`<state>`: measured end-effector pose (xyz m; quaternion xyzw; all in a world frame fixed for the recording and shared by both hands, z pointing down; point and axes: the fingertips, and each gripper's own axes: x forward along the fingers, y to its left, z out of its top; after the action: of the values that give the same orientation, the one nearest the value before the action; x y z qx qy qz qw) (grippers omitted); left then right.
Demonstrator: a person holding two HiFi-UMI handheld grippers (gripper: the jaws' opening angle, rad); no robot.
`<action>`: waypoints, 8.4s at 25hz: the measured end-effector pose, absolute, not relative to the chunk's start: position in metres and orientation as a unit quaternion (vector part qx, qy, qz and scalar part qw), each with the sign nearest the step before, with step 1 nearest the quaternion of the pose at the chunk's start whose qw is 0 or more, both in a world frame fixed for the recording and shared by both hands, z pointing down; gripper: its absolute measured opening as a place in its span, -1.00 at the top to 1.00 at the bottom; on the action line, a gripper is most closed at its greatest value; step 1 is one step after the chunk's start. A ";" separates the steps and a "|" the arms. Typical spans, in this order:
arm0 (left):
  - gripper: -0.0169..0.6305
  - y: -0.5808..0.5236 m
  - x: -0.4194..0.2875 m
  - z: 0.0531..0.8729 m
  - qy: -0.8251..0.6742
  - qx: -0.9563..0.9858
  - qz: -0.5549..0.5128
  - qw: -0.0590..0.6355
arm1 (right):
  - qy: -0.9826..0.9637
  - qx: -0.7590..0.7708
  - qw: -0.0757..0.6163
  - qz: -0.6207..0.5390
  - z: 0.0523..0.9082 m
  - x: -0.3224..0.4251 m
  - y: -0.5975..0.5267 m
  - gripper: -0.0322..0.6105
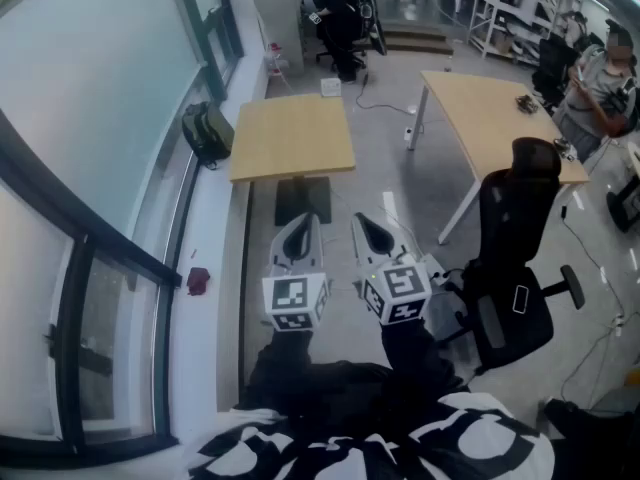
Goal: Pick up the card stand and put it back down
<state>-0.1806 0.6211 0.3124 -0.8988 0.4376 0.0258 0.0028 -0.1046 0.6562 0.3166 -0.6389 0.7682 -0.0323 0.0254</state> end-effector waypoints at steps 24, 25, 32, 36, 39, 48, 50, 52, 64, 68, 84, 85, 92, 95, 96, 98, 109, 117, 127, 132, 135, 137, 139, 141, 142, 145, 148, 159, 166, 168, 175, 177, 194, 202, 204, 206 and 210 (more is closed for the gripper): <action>0.95 0.551 -0.135 0.349 0.435 -0.900 -0.014 0.006 | 0.764 -0.640 0.014 -0.083 0.364 -0.054 0.585 0.87; 0.95 0.532 -0.131 0.357 0.438 -0.898 -0.030 0.012 | 0.759 -0.646 0.004 -0.077 0.368 -0.050 0.571 0.87; 0.95 0.421 -0.126 0.345 0.418 -0.908 -0.010 0.013 | 0.706 -0.707 0.020 -0.033 0.330 -0.024 0.472 0.86; 0.95 0.356 -0.133 0.337 0.406 -0.914 0.022 0.002 | 0.704 -0.709 0.032 -0.037 0.332 -0.031 0.404 0.86; 0.95 0.313 -0.132 0.336 0.400 -0.916 0.027 -0.004 | 0.707 -0.702 0.084 -0.016 0.315 -0.035 0.372 0.86; 0.95 0.243 -0.103 0.352 0.383 -0.924 -0.007 -0.002 | 0.741 -0.671 0.042 -0.015 0.318 -0.034 0.290 0.87; 0.95 0.225 -0.100 0.356 0.389 -0.921 -0.011 -0.002 | 0.746 -0.665 0.034 -0.025 0.326 -0.032 0.269 0.86; 0.95 0.202 -0.097 0.357 0.405 -0.914 -0.014 0.002 | 0.751 -0.658 0.031 -0.031 0.333 -0.026 0.244 0.87; 0.95 0.031 0.014 0.356 0.448 -0.893 -0.034 0.022 | 0.780 -0.625 0.024 0.004 0.331 0.084 0.058 0.86; 0.95 -0.008 0.053 0.361 0.447 -0.893 -0.043 0.012 | 0.792 -0.611 0.019 -0.009 0.340 0.120 0.017 0.87; 0.95 -0.094 0.111 0.431 0.355 -0.930 -0.088 -0.022 | 0.754 -0.656 0.020 -0.011 0.398 0.178 -0.069 0.86; 0.95 -0.099 0.108 0.437 0.350 -0.932 -0.092 -0.027 | 0.745 -0.666 0.025 -0.017 0.401 0.181 -0.074 0.86; 0.95 -0.142 0.070 0.477 0.289 -0.948 -0.119 -0.062 | 0.721 -0.690 0.004 -0.072 0.443 0.165 -0.104 0.86; 0.95 -0.155 0.057 0.504 0.240 -0.957 -0.148 -0.075 | 0.717 -0.690 -0.014 -0.094 0.462 0.156 -0.114 0.86; 0.95 -0.162 0.051 0.511 0.235 -0.956 -0.157 -0.075 | 0.716 -0.690 -0.019 -0.100 0.468 0.154 -0.117 0.86; 0.95 -0.175 0.037 0.521 0.230 -0.955 -0.170 -0.083 | 0.716 -0.690 -0.026 -0.107 0.475 0.150 -0.124 0.86; 0.91 -0.242 -0.019 0.556 0.167 -0.955 -0.235 -0.073 | 0.691 -0.708 -0.058 -0.132 0.519 0.173 -0.149 0.86; 0.58 -0.303 -0.049 0.585 0.119 -0.954 -0.268 -0.056 | 0.680 -0.715 -0.078 -0.142 0.545 0.198 -0.165 0.86; -0.39 -0.349 0.011 0.624 -0.026 -0.955 -0.289 -0.067 | 0.678 -0.712 -0.101 -0.151 0.575 0.216 -0.181 0.86; -0.45 -0.359 0.064 0.650 -0.069 -0.953 -0.287 -0.071 | 0.672 -0.714 -0.111 -0.159 0.589 0.229 -0.182 0.86; -0.45 -0.359 0.098 0.665 -0.094 -0.955 -0.273 -0.074 | 0.669 -0.718 -0.108 -0.159 0.593 0.237 -0.183 0.86; -0.45 -0.355 0.118 0.677 -0.105 -0.956 -0.262 -0.076 | 0.668 -0.718 -0.110 -0.162 0.598 0.239 -0.182 0.86; -0.45 -0.351 0.139 0.687 -0.107 -0.959 -0.250 -0.077 | 0.669 -0.715 -0.115 -0.167 0.605 0.240 -0.180 0.86; -0.45 -0.349 0.157 0.696 -0.104 -0.962 -0.238 -0.081 | 0.670 -0.713 -0.121 -0.168 0.611 0.240 -0.178 0.86; -0.44 -0.348 0.165 0.700 -0.103 -0.963 -0.232 -0.085 | 0.671 -0.712 -0.123 -0.168 0.613 0.239 -0.178 0.86; -0.41 -0.346 0.183 0.708 -0.111 -0.964 -0.218 -0.107 | 0.671 -0.711 -0.124 -0.167 0.616 0.239 -0.177 0.86; -0.38 -0.345 0.196 0.714 -0.118 -0.963 -0.206 -0.128 | 0.672 -0.709 -0.128 -0.170 0.618 0.238 -0.174 0.86; -0.02 -0.345 0.233 0.712 -0.109 -0.968 -0.140 -0.179 | 0.676 -0.703 -0.143 -0.168 0.624 0.234 -0.166 0.86; 0.39 -0.345 0.238 0.705 -0.109 -0.970 -0.121 -0.179 | 0.676 -0.704 -0.146 -0.162 0.620 0.230 -0.166 0.86; 0.59 -0.345 0.239 0.703 -0.111 -0.971 -0.117 -0.178 | 0.676 -0.704 -0.146 -0.161 0.619 0.230 -0.165 0.86; 0.86 -0.338 0.244 0.703 -0.120 -0.970 -0.116 -0.179 | 0.667 -0.713 -0.143 -0.162 0.615 0.234 -0.155 0.86; 0.88 -0.334 0.243 0.703 -0.121 -0.969 -0.121 -0.176 | 0.665 -0.716 -0.143 -0.159 0.614 0.235 -0.152 0.86; 0.89 -0.318 0.206 0.554 0.006 -0.981 -0.095 -0.170 | 0.680 -0.719 -0.099 -0.105 0.536 0.233 -0.157 0.86; 0.89 -0.278 0.152 0.485 0.112 -0.981 -0.087 -0.136 | 0.695 -0.708 -0.074 -0.102 0.490 0.215 -0.158 0.86; 0.89 -0.270 0.136 0.480 0.137 -0.978 -0.085 -0.132 | 0.700 -0.703 -0.068 -0.099 0.479 0.207 -0.161 0.86; 0.89 -0.257 0.123 0.475 0.154 -0.976 -0.084 -0.127 | 0.705 -0.699 -0.064 -0.102 0.468 0.198 -0.159 0.86; 0.89 -0.235 0.107 0.463 0.184 -0.974 -0.074 -0.113 | 0.715 -0.690 -0.058 -0.092 0.451 0.189 -0.155 0.86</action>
<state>0.1065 -0.2353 0.4628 -0.9736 0.1843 -0.0735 -0.1129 0.1888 -0.1552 0.4507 -0.6904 0.7153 -0.0917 -0.0583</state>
